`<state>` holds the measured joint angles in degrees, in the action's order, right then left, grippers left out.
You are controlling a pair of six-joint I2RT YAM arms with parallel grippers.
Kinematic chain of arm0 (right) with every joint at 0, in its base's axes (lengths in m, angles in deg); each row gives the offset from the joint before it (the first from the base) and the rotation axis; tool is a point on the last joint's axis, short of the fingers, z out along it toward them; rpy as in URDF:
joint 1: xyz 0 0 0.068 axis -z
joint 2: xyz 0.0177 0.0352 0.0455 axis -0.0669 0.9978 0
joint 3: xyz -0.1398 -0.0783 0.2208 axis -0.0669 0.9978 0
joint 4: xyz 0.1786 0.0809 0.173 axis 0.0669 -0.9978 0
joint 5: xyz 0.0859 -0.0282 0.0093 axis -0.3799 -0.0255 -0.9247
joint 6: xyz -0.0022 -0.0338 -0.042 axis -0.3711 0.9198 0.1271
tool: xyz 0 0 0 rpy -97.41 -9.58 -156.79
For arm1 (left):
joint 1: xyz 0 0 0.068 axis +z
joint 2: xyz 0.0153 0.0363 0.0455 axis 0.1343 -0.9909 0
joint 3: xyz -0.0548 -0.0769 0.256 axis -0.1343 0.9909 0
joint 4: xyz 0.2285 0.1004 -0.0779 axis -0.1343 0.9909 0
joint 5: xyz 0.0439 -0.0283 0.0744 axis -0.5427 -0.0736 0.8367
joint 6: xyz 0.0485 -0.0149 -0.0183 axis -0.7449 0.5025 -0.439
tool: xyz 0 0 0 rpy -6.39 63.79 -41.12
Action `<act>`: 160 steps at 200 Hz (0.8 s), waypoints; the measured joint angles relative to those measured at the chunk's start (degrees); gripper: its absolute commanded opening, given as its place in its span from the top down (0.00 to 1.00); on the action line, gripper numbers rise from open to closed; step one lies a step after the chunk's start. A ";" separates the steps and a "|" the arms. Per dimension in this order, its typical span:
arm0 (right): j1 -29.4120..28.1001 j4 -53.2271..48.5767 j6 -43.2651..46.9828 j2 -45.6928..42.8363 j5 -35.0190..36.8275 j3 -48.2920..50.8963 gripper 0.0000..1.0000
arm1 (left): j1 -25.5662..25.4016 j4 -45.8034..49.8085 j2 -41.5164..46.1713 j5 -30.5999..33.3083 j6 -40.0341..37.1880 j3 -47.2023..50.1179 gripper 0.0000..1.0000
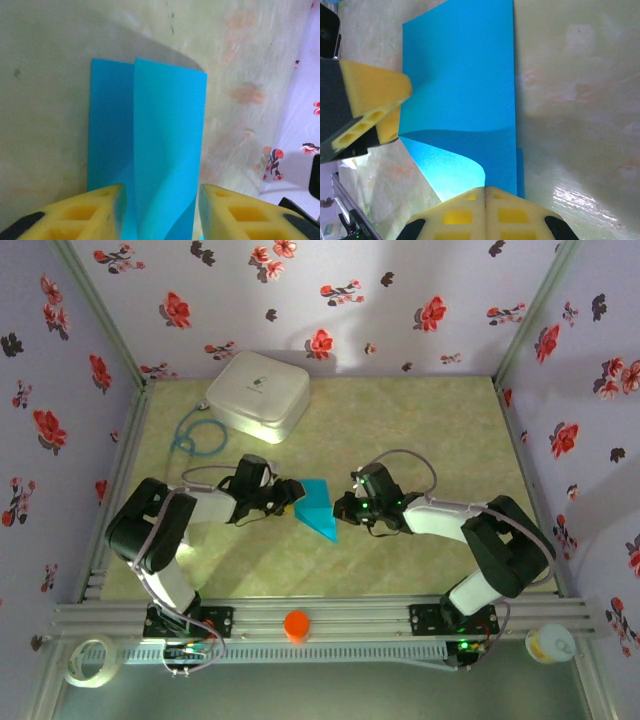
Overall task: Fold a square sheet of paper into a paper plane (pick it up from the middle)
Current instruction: Fourth fold the wing at the center of the table.
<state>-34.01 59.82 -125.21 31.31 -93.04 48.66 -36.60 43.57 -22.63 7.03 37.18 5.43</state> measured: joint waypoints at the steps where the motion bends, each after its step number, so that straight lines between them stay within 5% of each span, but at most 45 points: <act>1: 0.00 0.00 0.00 0.00 0.00 0.00 0.94 | 0.04 -0.11 -0.04 -0.04 0.02 0.00 0.64; 47: 0.00 0.00 0.00 0.00 -0.02 0.02 0.90 | 1.86 -5.14 -2.40 -2.14 2.36 -0.09 0.86; 78: 0.04 -0.83 0.20 0.00 0.15 0.02 0.77 | 1.90 -8.46 -2.86 -2.95 4.02 0.04 0.99; 160: -0.46 -8.35 4.76 -9.84 8.92 1.60 0.64 | -0.07 -12.07 -0.52 1.29 5.99 4.33 1.00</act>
<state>-34.47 51.47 -120.45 21.47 -84.12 50.25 -36.67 31.50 -23.15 8.32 43.17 9.76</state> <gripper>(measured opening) 0.353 0.044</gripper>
